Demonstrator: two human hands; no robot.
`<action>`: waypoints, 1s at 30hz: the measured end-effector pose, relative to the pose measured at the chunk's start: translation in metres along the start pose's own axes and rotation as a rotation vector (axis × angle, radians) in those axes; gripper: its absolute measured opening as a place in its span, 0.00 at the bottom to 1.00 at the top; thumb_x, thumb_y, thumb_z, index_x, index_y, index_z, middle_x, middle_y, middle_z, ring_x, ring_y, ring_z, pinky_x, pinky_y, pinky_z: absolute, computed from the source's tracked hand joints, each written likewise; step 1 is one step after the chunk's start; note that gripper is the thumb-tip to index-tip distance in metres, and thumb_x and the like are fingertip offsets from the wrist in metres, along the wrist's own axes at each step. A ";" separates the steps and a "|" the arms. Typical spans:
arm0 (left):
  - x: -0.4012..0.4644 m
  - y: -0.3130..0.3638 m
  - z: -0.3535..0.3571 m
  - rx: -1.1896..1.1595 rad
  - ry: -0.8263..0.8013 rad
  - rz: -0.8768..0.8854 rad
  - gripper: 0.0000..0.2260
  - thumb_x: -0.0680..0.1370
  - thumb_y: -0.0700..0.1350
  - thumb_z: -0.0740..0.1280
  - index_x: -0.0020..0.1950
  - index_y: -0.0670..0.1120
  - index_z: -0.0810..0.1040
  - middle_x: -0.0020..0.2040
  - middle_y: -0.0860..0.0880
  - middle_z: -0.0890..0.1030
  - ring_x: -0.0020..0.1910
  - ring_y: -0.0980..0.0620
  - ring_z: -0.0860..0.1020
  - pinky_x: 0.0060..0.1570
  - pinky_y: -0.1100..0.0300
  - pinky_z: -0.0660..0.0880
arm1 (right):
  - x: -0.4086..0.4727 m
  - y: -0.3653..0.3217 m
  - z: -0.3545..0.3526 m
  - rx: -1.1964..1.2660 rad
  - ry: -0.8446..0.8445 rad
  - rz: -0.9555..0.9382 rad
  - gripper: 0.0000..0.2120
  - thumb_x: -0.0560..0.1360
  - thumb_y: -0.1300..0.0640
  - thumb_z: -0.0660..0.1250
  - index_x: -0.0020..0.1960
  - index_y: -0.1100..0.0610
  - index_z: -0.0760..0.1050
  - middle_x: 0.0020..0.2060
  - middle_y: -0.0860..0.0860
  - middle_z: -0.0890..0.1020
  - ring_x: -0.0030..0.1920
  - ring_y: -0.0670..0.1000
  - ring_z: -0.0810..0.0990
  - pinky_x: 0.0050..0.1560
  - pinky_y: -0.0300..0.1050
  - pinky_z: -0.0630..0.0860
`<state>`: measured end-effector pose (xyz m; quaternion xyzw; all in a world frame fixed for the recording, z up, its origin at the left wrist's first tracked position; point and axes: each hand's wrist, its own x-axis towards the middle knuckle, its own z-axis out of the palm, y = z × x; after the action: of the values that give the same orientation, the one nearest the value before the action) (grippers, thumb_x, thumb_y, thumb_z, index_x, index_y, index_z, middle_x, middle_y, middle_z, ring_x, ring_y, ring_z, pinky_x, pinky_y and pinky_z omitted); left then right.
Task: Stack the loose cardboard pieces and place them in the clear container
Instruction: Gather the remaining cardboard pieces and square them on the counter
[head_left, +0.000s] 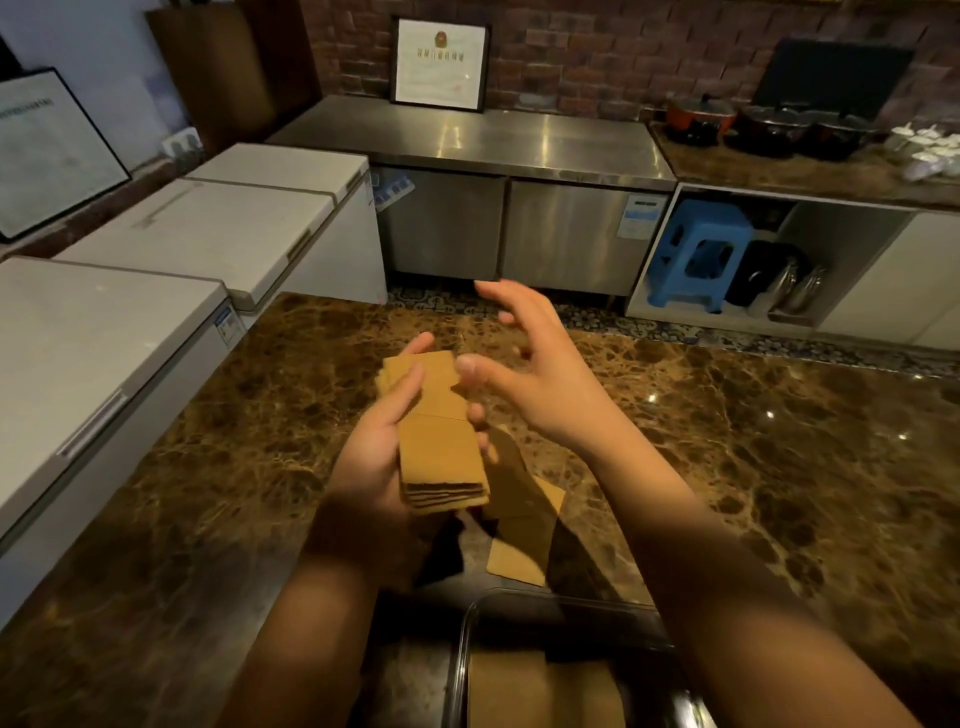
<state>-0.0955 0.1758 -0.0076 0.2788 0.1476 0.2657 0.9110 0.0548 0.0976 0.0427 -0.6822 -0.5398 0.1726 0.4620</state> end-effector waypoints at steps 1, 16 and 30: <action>-0.001 0.003 -0.009 -0.055 0.034 0.018 0.18 0.77 0.51 0.65 0.67 0.55 0.75 0.49 0.42 0.82 0.41 0.44 0.82 0.41 0.46 0.81 | 0.001 0.011 0.001 0.024 0.034 0.112 0.29 0.77 0.48 0.71 0.75 0.44 0.65 0.74 0.49 0.67 0.70 0.49 0.70 0.66 0.51 0.74; -0.005 -0.001 -0.065 -0.238 0.456 0.124 0.14 0.81 0.48 0.65 0.67 0.52 0.74 0.49 0.43 0.82 0.43 0.46 0.84 0.46 0.50 0.81 | 0.005 0.069 0.091 -0.747 -0.435 0.758 0.51 0.62 0.37 0.79 0.75 0.61 0.62 0.72 0.60 0.69 0.72 0.64 0.65 0.68 0.62 0.63; -0.002 0.000 -0.044 -0.019 0.476 0.273 0.09 0.82 0.43 0.62 0.58 0.55 0.77 0.47 0.44 0.84 0.40 0.46 0.84 0.37 0.52 0.81 | -0.001 0.055 0.027 0.393 -0.039 0.791 0.07 0.72 0.61 0.77 0.49 0.55 0.83 0.44 0.54 0.88 0.44 0.55 0.87 0.43 0.51 0.83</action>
<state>-0.1152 0.1932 -0.0424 0.2173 0.3160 0.4456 0.8089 0.0661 0.1090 -0.0163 -0.7320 -0.2027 0.4482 0.4714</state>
